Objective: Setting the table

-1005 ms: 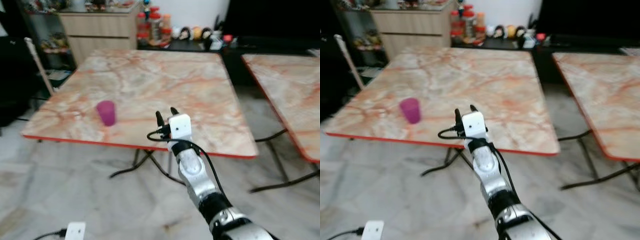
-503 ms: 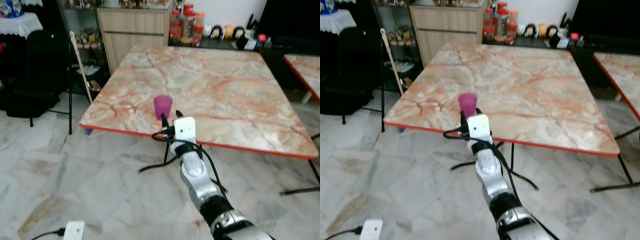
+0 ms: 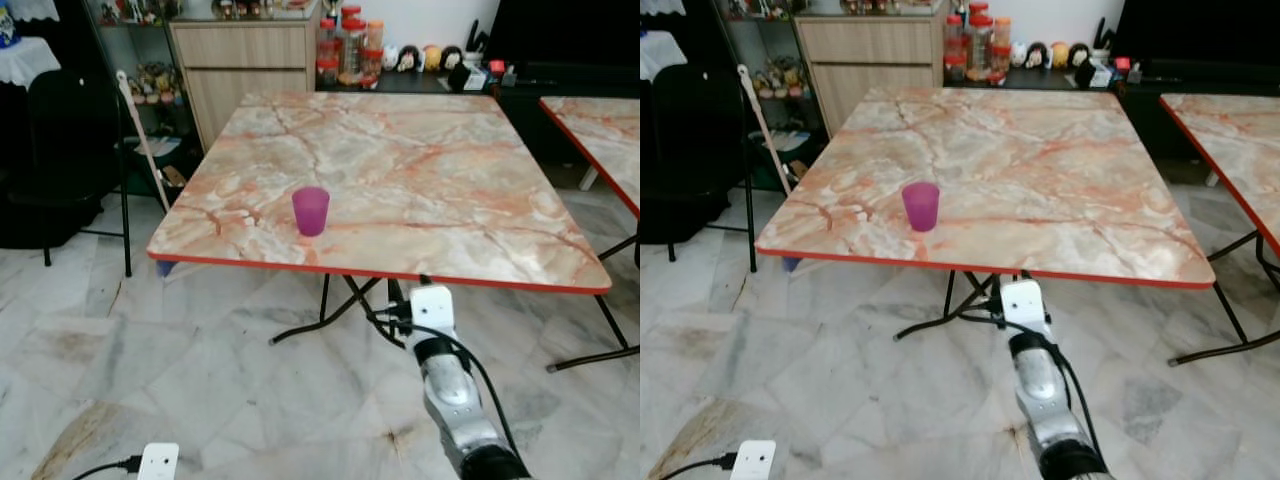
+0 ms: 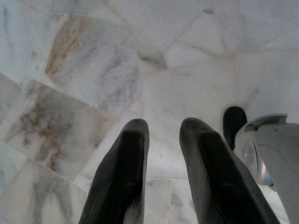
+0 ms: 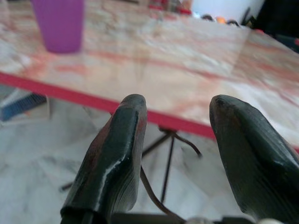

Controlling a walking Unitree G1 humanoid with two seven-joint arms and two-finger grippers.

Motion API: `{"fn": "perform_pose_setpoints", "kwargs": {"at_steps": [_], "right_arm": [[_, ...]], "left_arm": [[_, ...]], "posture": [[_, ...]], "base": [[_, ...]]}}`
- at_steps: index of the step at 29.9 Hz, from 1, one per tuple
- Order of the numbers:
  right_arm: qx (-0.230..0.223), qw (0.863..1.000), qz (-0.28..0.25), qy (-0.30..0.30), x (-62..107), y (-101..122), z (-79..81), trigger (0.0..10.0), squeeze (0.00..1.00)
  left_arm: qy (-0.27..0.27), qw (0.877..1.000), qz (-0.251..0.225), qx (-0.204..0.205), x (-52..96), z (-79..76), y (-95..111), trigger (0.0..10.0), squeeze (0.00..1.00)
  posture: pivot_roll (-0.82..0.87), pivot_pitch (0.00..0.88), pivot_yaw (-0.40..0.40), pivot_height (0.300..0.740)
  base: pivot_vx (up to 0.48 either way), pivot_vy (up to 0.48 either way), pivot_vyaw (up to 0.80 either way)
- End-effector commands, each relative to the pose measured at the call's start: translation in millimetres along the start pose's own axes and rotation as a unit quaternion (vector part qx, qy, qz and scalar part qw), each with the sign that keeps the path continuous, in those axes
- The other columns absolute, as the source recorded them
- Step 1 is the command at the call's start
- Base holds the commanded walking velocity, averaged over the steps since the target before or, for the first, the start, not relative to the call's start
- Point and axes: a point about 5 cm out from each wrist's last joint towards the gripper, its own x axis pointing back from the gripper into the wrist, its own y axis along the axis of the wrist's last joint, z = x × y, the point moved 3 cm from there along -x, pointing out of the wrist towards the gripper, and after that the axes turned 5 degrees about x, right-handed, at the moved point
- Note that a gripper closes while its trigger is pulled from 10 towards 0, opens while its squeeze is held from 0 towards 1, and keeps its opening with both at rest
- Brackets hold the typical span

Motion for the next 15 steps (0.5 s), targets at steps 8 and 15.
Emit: {"fn": "perform_pose_setpoints", "kwargs": {"at_steps": [8,15], "right_arm": [[-0.033,0.980,0.196,0.017,42.6,-81.5,0.4,10.0,0.00],[-0.035,0.962,0.271,0.020,60.1,-107.0,1.0,10.0,0.00]], "left_arm": [[-0.001,1.000,-0.004,-0.003,0.5,0.4,-0.7,10.0,0.00],[-0.001,1.000,-0.003,-0.007,0.3,0.6,-0.5,10.0,0.00]], "posture": [[0.05,0.000,0.013,0.727],[0.05,0.000,0.016,0.727]], "base": [[0.000,0.000,0.00],[0.000,0.000,0.00]]}}
